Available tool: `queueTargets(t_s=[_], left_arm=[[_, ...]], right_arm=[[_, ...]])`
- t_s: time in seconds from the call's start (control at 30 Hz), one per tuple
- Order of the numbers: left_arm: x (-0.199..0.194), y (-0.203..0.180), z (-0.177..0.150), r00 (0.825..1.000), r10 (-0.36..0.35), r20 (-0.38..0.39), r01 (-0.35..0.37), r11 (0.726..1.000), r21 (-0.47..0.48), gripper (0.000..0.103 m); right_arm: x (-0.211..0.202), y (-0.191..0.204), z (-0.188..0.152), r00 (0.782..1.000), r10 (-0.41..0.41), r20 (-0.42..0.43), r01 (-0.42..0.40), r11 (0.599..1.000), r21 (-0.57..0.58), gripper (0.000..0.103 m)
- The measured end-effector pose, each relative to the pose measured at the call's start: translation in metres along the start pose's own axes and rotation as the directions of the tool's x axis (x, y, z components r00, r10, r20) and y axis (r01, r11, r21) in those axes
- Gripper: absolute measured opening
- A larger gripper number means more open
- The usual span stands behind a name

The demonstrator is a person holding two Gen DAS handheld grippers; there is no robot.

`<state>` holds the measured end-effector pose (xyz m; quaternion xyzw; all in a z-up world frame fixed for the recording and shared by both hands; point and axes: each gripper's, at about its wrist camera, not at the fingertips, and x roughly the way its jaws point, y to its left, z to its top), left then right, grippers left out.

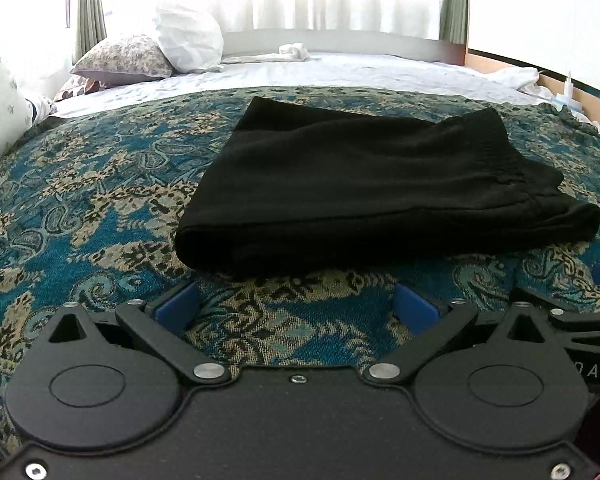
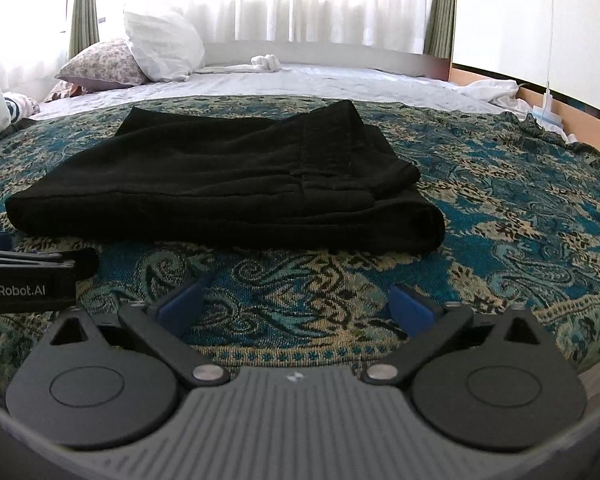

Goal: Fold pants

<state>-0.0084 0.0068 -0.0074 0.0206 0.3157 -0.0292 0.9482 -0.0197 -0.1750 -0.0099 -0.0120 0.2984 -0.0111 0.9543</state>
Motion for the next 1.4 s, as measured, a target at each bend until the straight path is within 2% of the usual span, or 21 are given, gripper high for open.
queueTargets(t_s=[1.4], left_arm=[[0.0003,0.0002,-0.0001,1.0,-0.005,-0.002,0.005,1.0,0.002,0.103]], right_arm=[[0.002,-0.0022,0.0003,1.0,0.013,0.0,-0.013,1.0,0.007,0.103]])
